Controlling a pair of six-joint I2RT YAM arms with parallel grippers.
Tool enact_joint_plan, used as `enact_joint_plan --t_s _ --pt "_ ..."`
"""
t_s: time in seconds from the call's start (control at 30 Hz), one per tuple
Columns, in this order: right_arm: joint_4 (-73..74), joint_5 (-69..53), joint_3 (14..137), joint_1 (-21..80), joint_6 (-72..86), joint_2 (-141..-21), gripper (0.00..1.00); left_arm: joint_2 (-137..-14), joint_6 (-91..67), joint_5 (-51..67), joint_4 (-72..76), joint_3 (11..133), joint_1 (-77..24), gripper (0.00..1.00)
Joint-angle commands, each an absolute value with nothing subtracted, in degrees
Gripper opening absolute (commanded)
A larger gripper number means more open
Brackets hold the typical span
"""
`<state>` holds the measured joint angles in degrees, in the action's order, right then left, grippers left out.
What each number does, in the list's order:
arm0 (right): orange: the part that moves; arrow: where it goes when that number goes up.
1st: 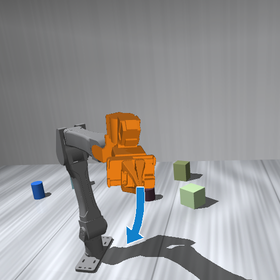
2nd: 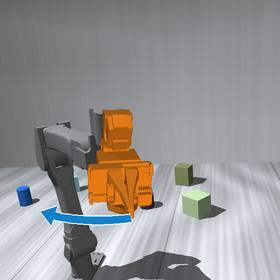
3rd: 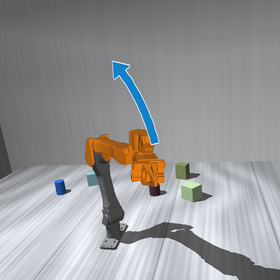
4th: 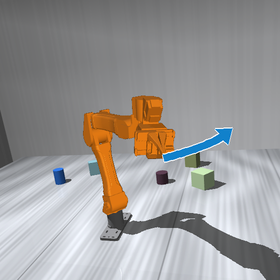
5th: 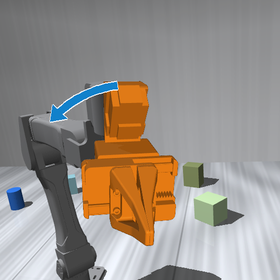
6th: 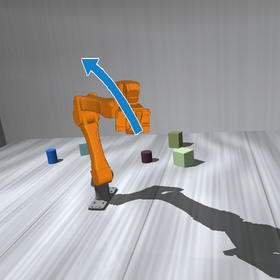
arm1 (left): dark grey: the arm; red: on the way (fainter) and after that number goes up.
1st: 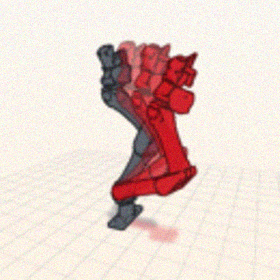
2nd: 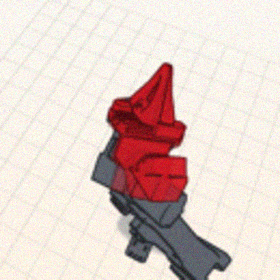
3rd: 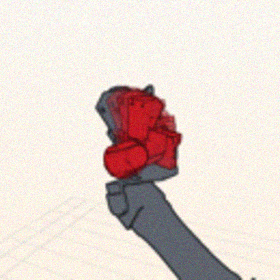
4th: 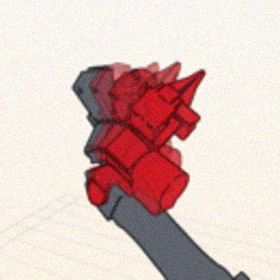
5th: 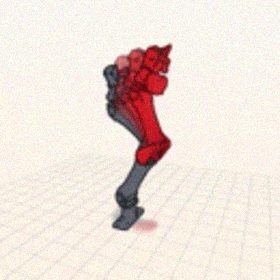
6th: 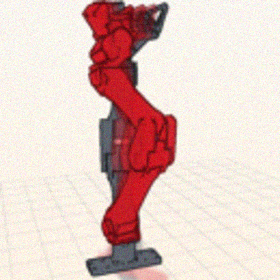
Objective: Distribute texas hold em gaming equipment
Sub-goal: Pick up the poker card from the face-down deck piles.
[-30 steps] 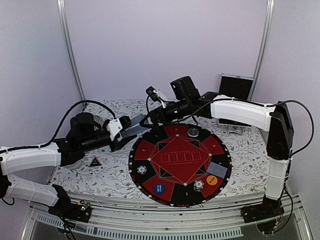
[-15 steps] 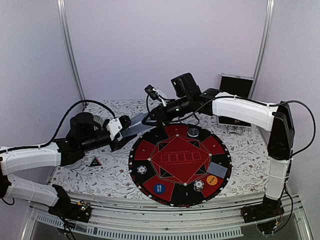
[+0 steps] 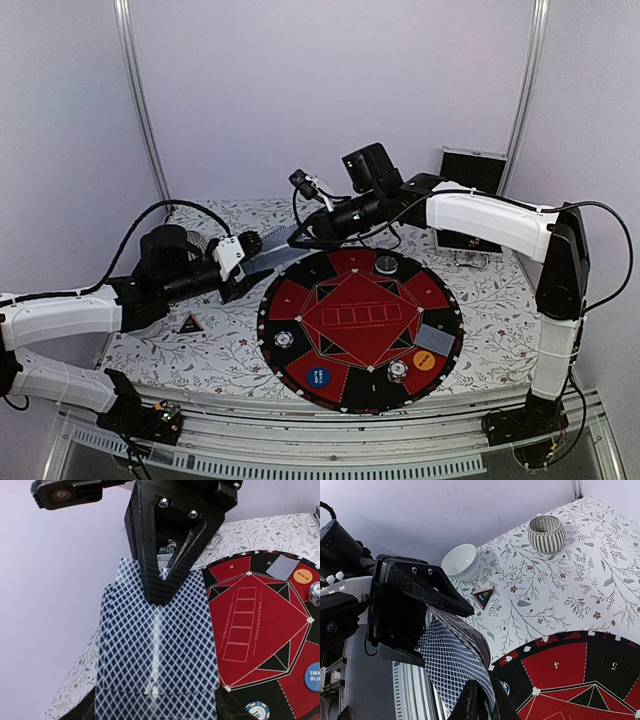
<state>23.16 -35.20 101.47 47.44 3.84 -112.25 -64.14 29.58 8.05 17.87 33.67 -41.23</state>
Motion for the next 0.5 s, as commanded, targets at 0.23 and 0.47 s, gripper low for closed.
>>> enact_joint_plan --t_s 0.23,0.47 --pt "27.9 -33.5 104.0 45.9 4.0 -109.2 0.03 -63.3 29.7 8.4 20.5 33.6 -41.7 0.57" --pt "29.4 -33.1 104.4 45.4 3.6 -108.2 0.02 -63.4 29.7 8.4 20.5 33.6 -41.7 0.57"
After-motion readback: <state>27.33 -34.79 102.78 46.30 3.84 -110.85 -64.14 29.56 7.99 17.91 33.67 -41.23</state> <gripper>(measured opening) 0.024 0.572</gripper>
